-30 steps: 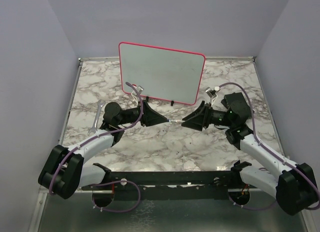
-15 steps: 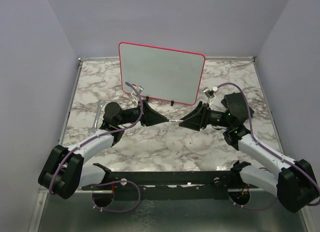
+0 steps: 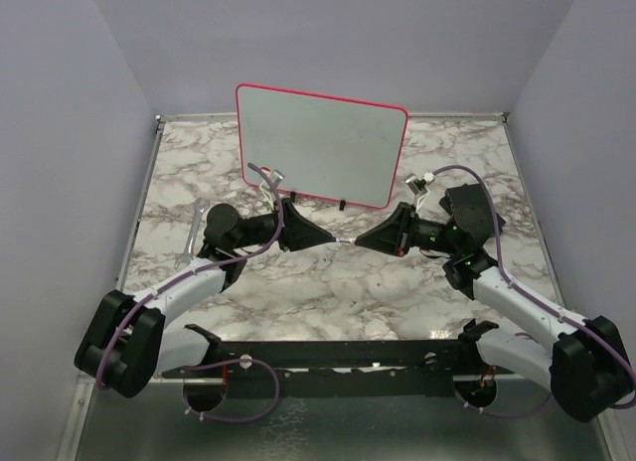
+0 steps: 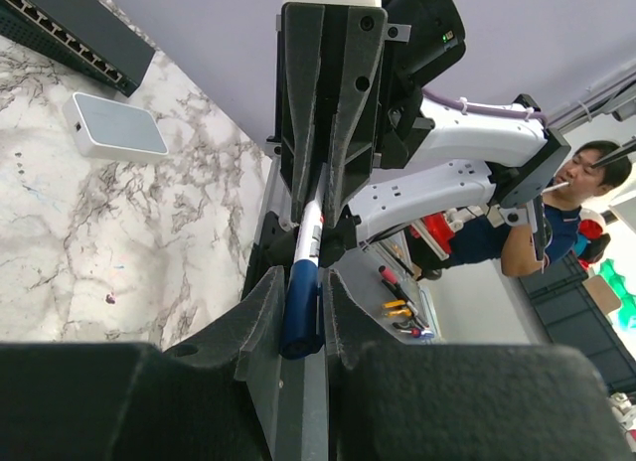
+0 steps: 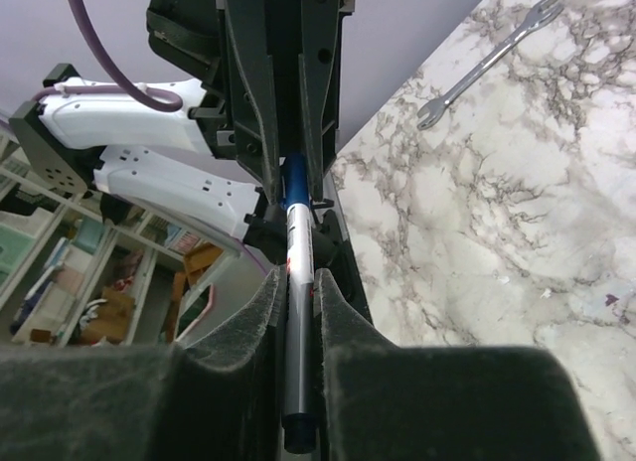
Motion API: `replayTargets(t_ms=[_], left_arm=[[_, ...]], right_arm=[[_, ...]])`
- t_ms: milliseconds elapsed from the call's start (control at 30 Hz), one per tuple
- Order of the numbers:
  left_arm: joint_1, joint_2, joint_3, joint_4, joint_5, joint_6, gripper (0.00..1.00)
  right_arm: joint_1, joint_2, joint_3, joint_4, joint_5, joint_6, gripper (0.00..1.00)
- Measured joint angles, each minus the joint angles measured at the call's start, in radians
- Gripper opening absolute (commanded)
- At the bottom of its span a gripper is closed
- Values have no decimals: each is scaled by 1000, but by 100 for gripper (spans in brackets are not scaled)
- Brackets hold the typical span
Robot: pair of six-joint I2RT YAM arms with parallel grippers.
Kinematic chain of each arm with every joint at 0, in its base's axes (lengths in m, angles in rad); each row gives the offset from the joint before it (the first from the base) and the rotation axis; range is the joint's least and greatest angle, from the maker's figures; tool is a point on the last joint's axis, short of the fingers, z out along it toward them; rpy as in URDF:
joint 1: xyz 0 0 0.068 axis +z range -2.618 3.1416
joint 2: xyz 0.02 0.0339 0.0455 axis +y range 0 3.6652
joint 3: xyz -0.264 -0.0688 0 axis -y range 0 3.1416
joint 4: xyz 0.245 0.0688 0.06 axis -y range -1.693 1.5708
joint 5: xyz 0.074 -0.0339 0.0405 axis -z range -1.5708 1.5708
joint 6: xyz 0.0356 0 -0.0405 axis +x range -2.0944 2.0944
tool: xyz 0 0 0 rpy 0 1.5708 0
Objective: Write a sentence on the whiteboard
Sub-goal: Open the whiteboard marker at the center of the board.
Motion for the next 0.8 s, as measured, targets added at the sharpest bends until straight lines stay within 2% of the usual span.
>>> replayTargets(t_ms=[67,600,800], left_arm=[[0,-1,0,0,0,0,0],[31,-9,-2,-1,42,1,0],[124,-48,-22,-5,42,9,0]], right_arm=[[0,0,-1,0,1,-1,1],[-1,-7,-23,29,15,5,0],[-100,-68,-60,39,-19,21,0]])
